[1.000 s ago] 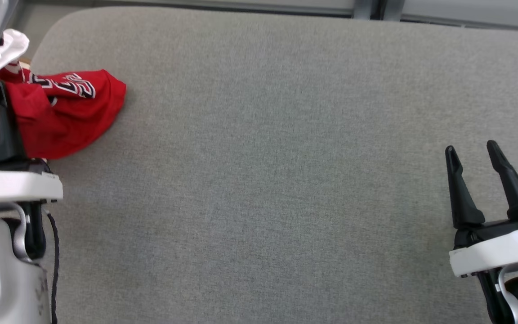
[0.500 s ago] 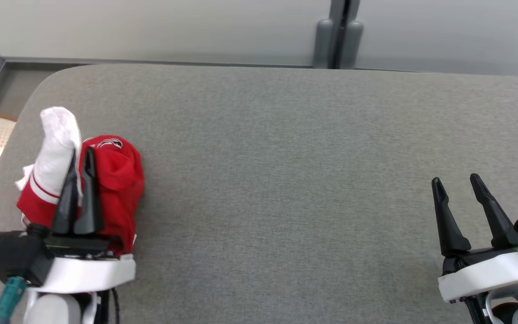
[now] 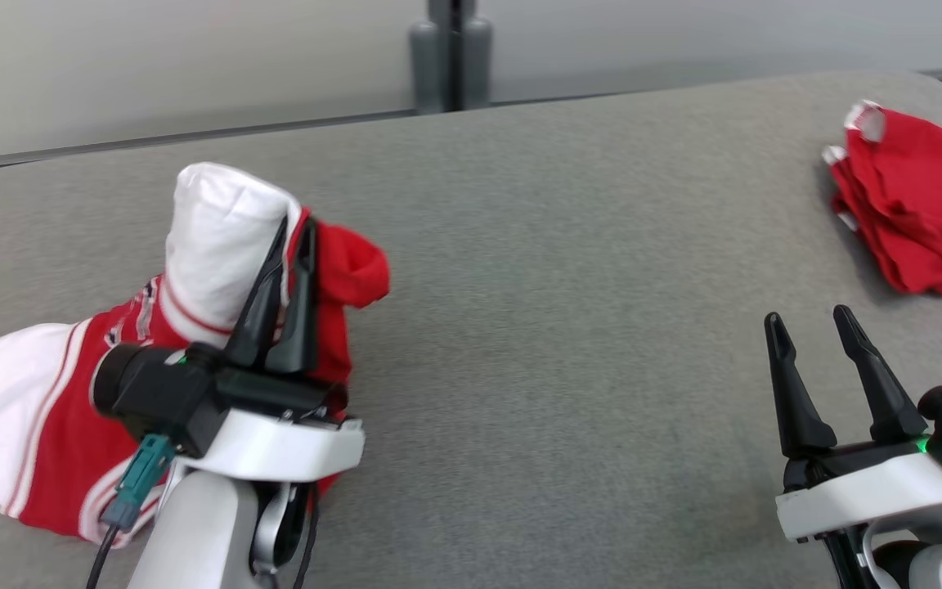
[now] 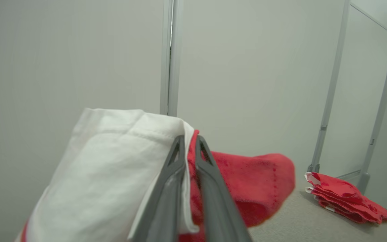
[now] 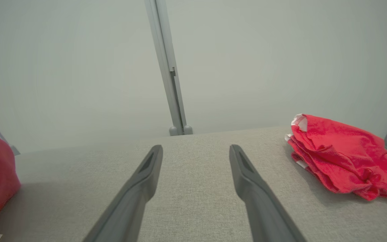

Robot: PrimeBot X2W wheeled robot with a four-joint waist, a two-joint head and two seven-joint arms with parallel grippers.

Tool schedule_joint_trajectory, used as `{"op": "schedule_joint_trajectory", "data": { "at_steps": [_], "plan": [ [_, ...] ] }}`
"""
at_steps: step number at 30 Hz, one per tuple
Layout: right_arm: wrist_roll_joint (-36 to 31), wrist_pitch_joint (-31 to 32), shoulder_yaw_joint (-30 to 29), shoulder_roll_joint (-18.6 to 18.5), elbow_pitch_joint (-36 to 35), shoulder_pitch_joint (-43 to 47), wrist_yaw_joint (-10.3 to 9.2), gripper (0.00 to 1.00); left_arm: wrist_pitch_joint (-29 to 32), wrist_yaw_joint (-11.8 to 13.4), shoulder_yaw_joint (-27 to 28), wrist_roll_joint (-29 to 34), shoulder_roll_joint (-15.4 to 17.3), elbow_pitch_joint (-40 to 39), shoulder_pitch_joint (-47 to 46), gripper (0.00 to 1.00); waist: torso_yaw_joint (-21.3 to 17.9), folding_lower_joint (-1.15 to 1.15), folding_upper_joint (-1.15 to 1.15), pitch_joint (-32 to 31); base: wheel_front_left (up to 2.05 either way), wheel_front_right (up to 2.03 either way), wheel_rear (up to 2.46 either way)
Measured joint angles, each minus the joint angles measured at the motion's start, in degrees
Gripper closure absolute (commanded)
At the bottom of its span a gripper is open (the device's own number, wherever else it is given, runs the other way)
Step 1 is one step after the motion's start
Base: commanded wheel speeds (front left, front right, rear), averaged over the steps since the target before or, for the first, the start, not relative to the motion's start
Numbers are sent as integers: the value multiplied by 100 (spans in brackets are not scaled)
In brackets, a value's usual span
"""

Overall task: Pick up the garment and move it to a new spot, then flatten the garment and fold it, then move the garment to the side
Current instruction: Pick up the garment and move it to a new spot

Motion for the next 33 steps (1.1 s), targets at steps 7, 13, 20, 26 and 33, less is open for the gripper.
{"op": "schedule_joint_trajectory", "data": {
  "at_steps": [7, 13, 20, 26, 33],
  "plan": [
    [55, -152, 81, 47, 122, -166, 0, 0, -2, 320, -764, -242, -10, 169, -825, 100, -722, 0, 0, 349, 0, 0, 0],
    [76, -277, 109, 89, 196, -235, 0, 0, -2, 444, -1204, -400, -9, 450, -1168, 100, -1072, 0, 0, 711, 0, 0, 0],
    [170, -501, 170, 145, 443, -365, 0, 0, -1, 216, -1774, -504, -10, 1099, -1378, 100, -1290, 0, 0, 1158, 0, 0, 0],
    [172, -555, 159, 148, 553, -448, 0, 0, -2, -129, -1882, -392, -3, 1261, -1452, 0, -1063, 0, 0, 1056, 0, 0, 0],
    [124, -492, 92, 45, 549, -451, 0, 0, -3, -256, -1702, -269, 36, 782, -1246, 0, -632, 0, 0, 795, 0, 0, 0]
  ]
}}
